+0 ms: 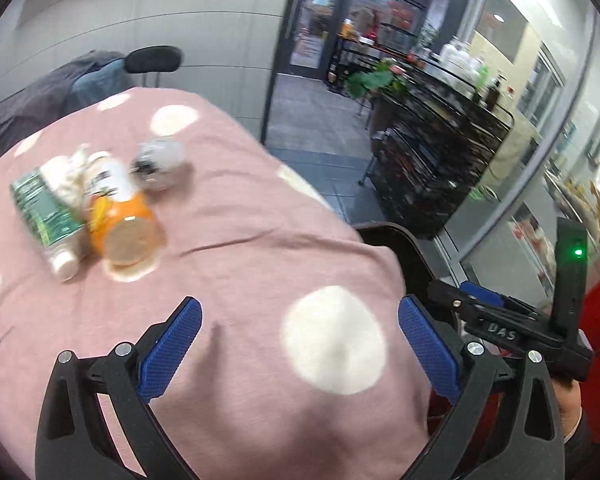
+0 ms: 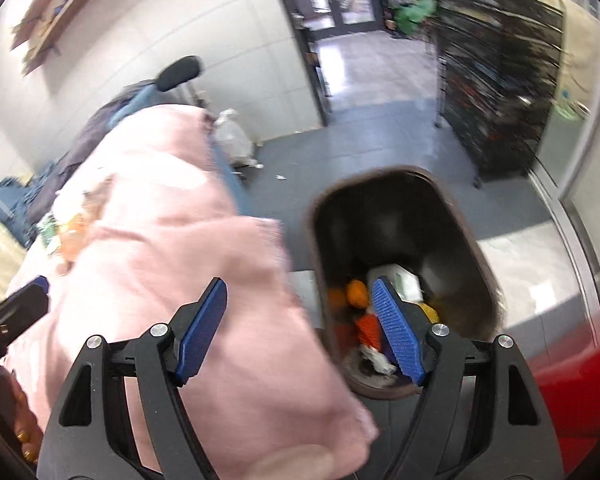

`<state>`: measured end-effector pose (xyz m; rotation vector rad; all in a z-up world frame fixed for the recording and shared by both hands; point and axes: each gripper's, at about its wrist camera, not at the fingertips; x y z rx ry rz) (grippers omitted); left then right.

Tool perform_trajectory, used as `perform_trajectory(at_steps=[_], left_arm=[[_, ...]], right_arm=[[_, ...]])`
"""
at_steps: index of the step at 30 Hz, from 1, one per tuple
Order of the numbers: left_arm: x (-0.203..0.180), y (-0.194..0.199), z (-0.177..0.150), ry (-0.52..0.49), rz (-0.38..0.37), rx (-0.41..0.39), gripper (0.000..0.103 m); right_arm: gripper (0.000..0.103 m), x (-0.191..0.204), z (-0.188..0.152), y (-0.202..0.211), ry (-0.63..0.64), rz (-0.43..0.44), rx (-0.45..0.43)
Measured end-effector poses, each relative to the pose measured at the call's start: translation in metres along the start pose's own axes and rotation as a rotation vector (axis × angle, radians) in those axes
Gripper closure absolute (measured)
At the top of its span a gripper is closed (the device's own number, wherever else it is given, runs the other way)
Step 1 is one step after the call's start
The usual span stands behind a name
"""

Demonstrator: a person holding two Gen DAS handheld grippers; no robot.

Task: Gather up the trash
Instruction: 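Move both tools back over the table, then grasp the white-orange juice bottle with the right tool while the left tool grasps the green carton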

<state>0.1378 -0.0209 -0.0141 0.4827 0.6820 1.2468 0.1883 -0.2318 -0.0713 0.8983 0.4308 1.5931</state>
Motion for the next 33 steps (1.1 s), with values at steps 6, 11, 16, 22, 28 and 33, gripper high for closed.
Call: perform_trajectory(at_steps=[6,11,16,22,28,33], left_arm=[[0.049,0.023,0.004,0.101,0.117,-0.05,0.006],[0.09,0.042,0.002,0.162,0.254,-0.083,0.006],[0.13,0.061,-0.008,0.212,0.349,-0.093,0.006],[0.166,0.073,-0.018,0.275,0.376,-0.086,0.006],[0.179,0.077,-0.018,0.289,0.376,-0.083,0.006],[0.185,0.075,-0.018,0.296,0.368,-0.078,0.006]], right_arm=[[0.028,0.06,0.017,-0.004,0.11,0.154,0.032],[0.028,0.125,0.028,-0.014,0.244,0.28,0.068],[0.028,0.195,0.03,-0.032,0.388,0.337,0.117],[0.028,0.261,0.038,-0.07,0.49,0.359,0.208],[0.036,0.303,0.047,-0.124,0.555,0.297,0.304],[0.04,0.317,0.053,-0.152,0.561,0.259,0.339]])
Point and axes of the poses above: each gripper's, at about its wrist camera, not at the fingertips, and y roughly against the way its jaws point, x to its left, z to its top, and after that the axes turned 4 degrees about -x, right-handed
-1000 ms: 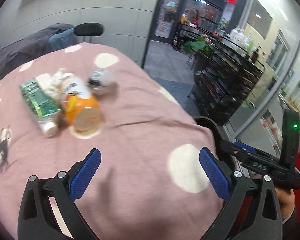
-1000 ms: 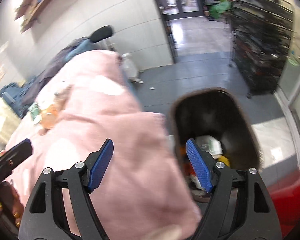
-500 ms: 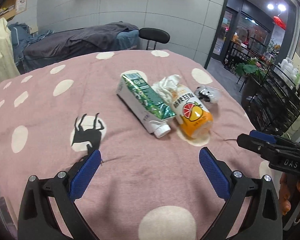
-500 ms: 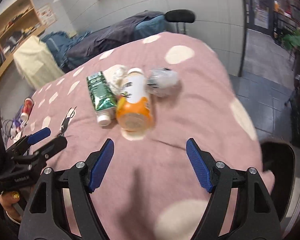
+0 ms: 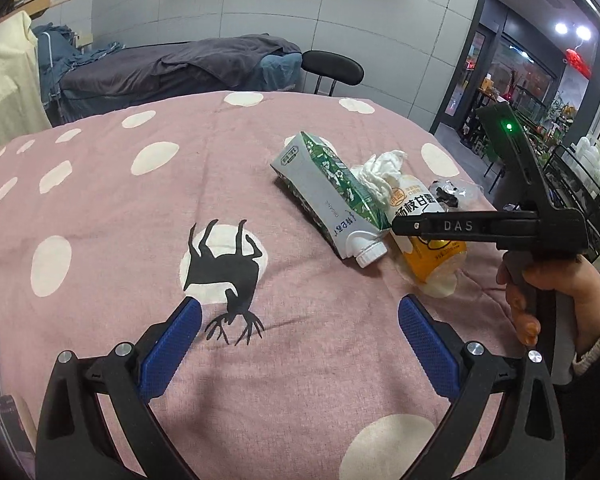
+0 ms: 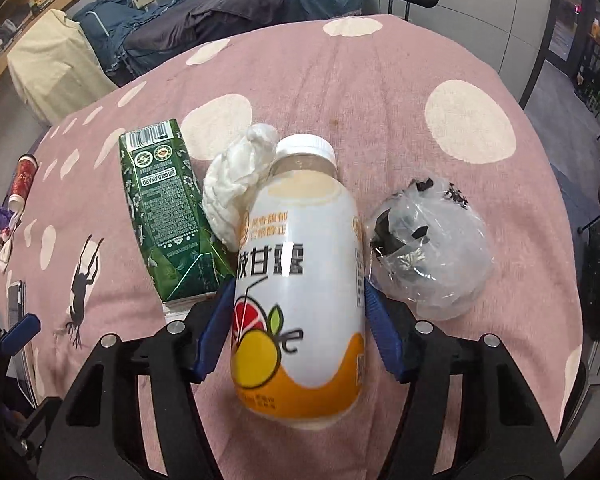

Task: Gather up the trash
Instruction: 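Grasp the white-orange juice bottle with the right tool while the left tool grasps the green carton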

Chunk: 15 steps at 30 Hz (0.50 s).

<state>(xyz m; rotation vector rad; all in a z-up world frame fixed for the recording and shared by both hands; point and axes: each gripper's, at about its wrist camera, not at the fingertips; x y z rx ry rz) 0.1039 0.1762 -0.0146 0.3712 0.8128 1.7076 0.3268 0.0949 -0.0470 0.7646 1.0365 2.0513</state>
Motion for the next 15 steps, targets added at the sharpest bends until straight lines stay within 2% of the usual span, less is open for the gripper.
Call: perform_trajectory(at_steps=[6,11,15], left_arm=[[0.009,-0.01,0.003,0.026,-0.017,0.017,0.006],[0.013,-0.015,0.009,0.047,-0.03,0.019,0.006],[0.016,-0.02,0.017,0.073,-0.055,0.019,0.006]], right_arm=[[0.04,-0.005,0.002,-0.016,-0.013,-0.009,0.05],[0.042,0.002,-0.001,-0.015,0.011,-0.038,0.024],[0.042,0.001,-0.013,0.003,0.002,-0.01,0.0]])
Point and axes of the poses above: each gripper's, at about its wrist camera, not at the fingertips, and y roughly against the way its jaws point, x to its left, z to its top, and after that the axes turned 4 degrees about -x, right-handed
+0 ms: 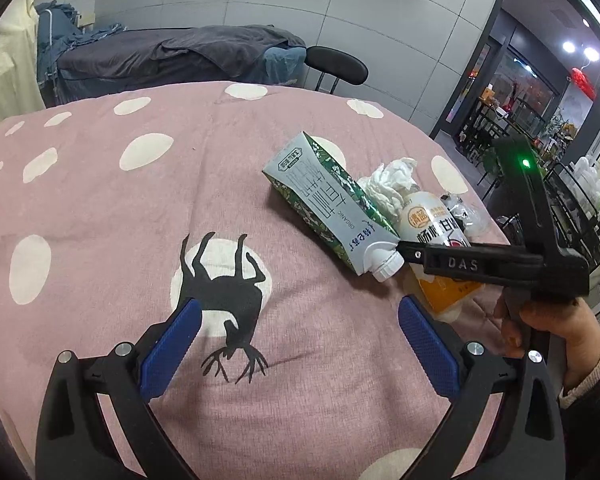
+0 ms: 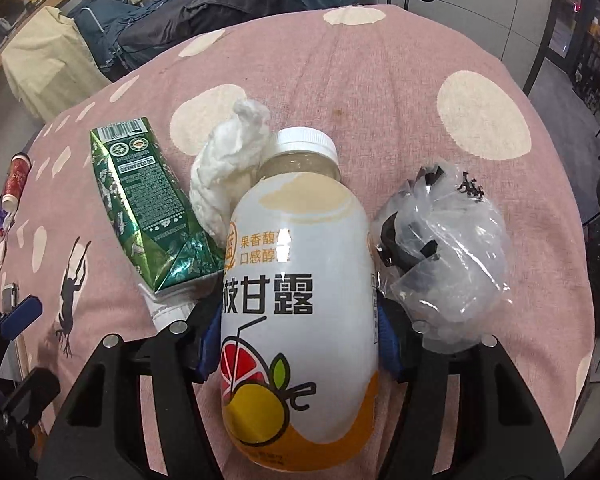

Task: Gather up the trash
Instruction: 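Grasp the white-orange juice bottle with the right tool while the left tool grasps the green carton, then carry the bottle to the bin with the right tool while the left tool carries the carton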

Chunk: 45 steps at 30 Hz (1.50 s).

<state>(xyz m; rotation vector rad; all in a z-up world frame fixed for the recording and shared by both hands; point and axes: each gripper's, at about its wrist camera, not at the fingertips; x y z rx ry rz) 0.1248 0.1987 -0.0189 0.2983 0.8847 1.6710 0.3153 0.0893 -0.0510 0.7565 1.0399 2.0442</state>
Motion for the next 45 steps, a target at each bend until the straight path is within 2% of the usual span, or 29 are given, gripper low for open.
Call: perform_trajectory(at_steps=[8,11,14,19,23,26,29,41,45], left_arm=[[-0.007,-0.024,0.026,0.049,-0.088,0.008,0.006],[-0.013,-0.043,0.036,0.071,-0.119,0.042,0.007],[-0.017,-0.065,0.046,0.09,-0.099,0.064,0.009],[-0.019,-0.087,0.06,0.122,-0.094,0.078,0.012],[-0.016,-0.101,0.065,0.131,-0.049,0.096,0.027],[-0.019,-0.099,0.064,0.102,-0.009,0.079,0.036],[-0.019,-0.095,0.062,0.096,-0.011,0.067,0.037],[-0.033,-0.046,0.054,0.053,-0.068,-0.029,0.052],[-0.037,-0.027,0.05,0.046,-0.08,-0.065,0.053]], right_arm=[[0.042,-0.008,-0.033,0.055,-0.051,0.08,-0.074],[0.042,-0.011,-0.041,0.079,-0.057,0.065,-0.133],[0.042,-0.015,-0.049,0.103,-0.067,0.062,-0.187],[0.042,-0.024,-0.063,0.126,-0.086,0.062,-0.223],[0.042,-0.028,-0.078,0.134,-0.097,0.05,-0.243],[0.042,-0.034,-0.088,0.141,-0.101,0.016,-0.276],[0.042,-0.042,-0.093,0.139,-0.133,0.026,-0.28],[0.042,-0.057,-0.104,0.138,-0.2,0.041,-0.301],[0.042,-0.06,-0.105,0.139,-0.211,0.047,-0.308]])
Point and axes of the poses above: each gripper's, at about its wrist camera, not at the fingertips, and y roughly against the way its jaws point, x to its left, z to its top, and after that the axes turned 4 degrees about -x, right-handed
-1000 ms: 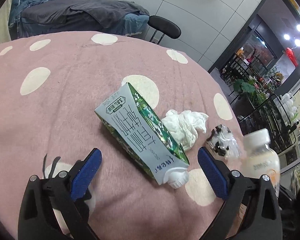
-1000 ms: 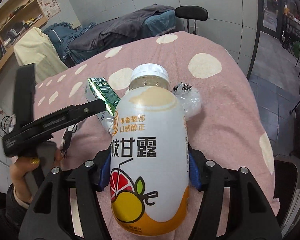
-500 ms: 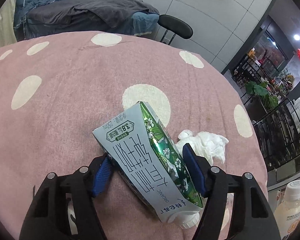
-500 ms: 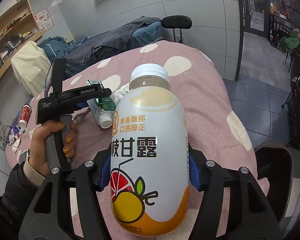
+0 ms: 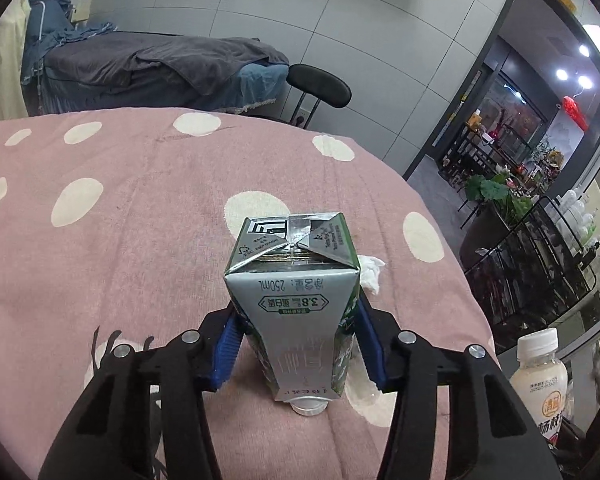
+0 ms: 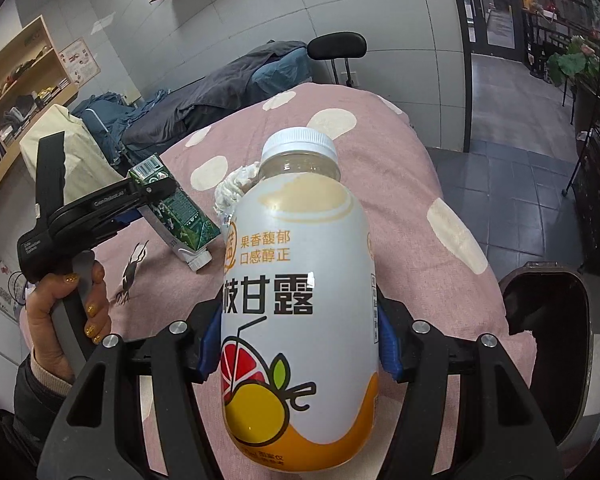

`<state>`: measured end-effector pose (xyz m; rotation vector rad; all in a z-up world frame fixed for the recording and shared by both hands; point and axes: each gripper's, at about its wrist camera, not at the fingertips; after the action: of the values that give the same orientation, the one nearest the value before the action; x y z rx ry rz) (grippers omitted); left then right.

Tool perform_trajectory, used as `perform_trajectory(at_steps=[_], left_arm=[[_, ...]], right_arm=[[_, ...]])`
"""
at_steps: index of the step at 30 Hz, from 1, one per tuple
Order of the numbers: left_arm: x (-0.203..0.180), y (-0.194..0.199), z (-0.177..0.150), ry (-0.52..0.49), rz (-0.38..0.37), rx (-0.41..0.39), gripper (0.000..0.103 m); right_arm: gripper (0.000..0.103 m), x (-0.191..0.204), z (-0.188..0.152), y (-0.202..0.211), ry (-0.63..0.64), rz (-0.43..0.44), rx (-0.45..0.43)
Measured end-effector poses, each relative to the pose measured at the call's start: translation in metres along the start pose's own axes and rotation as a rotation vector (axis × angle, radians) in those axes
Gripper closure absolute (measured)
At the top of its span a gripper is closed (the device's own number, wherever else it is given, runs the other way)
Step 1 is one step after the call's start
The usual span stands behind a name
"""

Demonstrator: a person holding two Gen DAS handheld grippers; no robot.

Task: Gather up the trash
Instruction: 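Carry the bottle to the bin with the right tool while the left tool carries the carton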

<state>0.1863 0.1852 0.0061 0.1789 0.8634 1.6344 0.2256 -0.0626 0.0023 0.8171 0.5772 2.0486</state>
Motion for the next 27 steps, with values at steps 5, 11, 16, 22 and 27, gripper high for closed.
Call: perform_trajectory(at_steps=[5,11,16,22,27], left_arm=[[-0.006,0.022,-0.006,0.006,-0.015,-0.034,0.053],[-0.026,0.054,-0.013,-0.021,-0.05,-0.091,0.053],[-0.054,0.074,-0.023,-0.074,-0.118,-0.112,0.053],[-0.095,0.078,-0.037,-0.14,-0.21,-0.096,0.053],[-0.125,0.069,-0.049,-0.184,-0.286,-0.054,0.053]], right_arm=[[0.042,-0.006,-0.006,0.009,-0.016,0.004,-0.013],[0.042,-0.016,-0.014,0.026,-0.041,-0.001,-0.041],[0.042,-0.035,-0.021,0.041,-0.082,-0.027,-0.068],[0.042,-0.073,-0.033,0.059,-0.152,-0.095,-0.094],[0.042,-0.111,-0.046,0.075,-0.222,-0.173,-0.108]])
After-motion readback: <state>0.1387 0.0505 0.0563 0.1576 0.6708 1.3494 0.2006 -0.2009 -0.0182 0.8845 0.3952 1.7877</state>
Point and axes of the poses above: each gripper's, at about its wrist camera, not at the fingertips, and y roughly against the way its jaws point, x to its left, z to its top, and after that the axes turned 4 degrees about -x, right-handed
